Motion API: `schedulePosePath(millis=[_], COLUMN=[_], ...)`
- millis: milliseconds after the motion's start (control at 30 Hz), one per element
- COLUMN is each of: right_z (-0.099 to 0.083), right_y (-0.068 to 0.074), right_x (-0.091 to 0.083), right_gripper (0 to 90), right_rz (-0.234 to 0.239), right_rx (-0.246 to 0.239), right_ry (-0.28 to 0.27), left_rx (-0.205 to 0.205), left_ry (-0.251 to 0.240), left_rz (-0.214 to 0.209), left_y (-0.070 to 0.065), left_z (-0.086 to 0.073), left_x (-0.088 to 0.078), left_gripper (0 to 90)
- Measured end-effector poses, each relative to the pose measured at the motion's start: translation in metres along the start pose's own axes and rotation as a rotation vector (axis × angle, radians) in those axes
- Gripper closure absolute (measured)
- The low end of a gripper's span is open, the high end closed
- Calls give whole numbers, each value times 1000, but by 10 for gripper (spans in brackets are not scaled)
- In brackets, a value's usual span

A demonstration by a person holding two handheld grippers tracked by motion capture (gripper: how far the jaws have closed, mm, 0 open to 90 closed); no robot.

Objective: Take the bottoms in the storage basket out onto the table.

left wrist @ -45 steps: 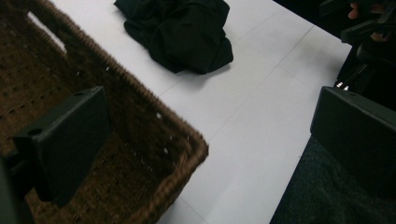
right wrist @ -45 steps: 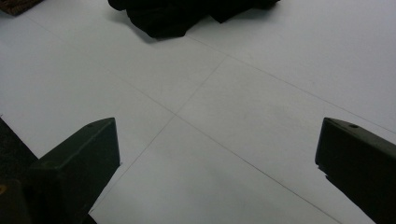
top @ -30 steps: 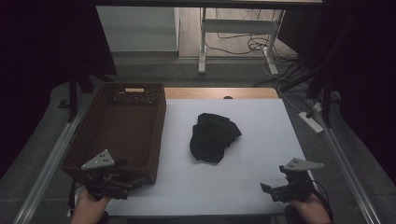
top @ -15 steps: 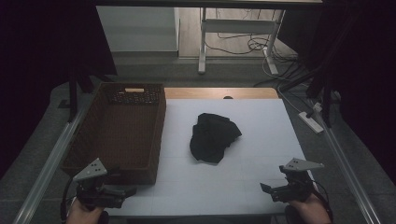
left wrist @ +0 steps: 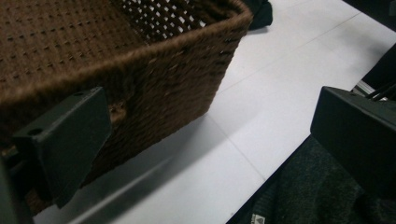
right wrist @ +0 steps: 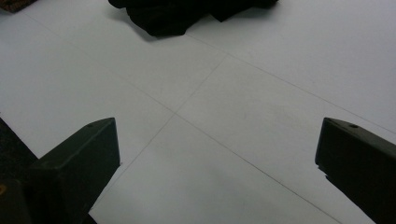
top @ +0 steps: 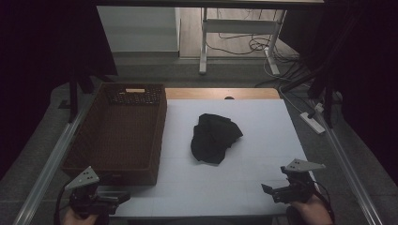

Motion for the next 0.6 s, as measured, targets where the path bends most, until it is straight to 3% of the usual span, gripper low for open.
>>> schedulePosePath(millis=[433, 600], right_z=[0, 0], right_y=[0, 0], right_x=[0, 0], right_gripper=[3, 3], right_rz=[-2, -4], right_rx=[0, -3], right_ry=[0, 2], left_rx=[13, 15], left_ry=[14, 41], left_rz=[41, 68], left_y=[6, 7], left_z=[-14, -18], left_x=[-7, -9], left_gripper=[0, 0])
Point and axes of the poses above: each handheld gripper's, and its own axes: x roughly forward along the jaws, z roughly out of its top, y roughly to its left, the point moved 9 cm from there along x, roughly forward along the jaws, and after that the axes turned 15 degrees about -z, right-handed, at the moved point
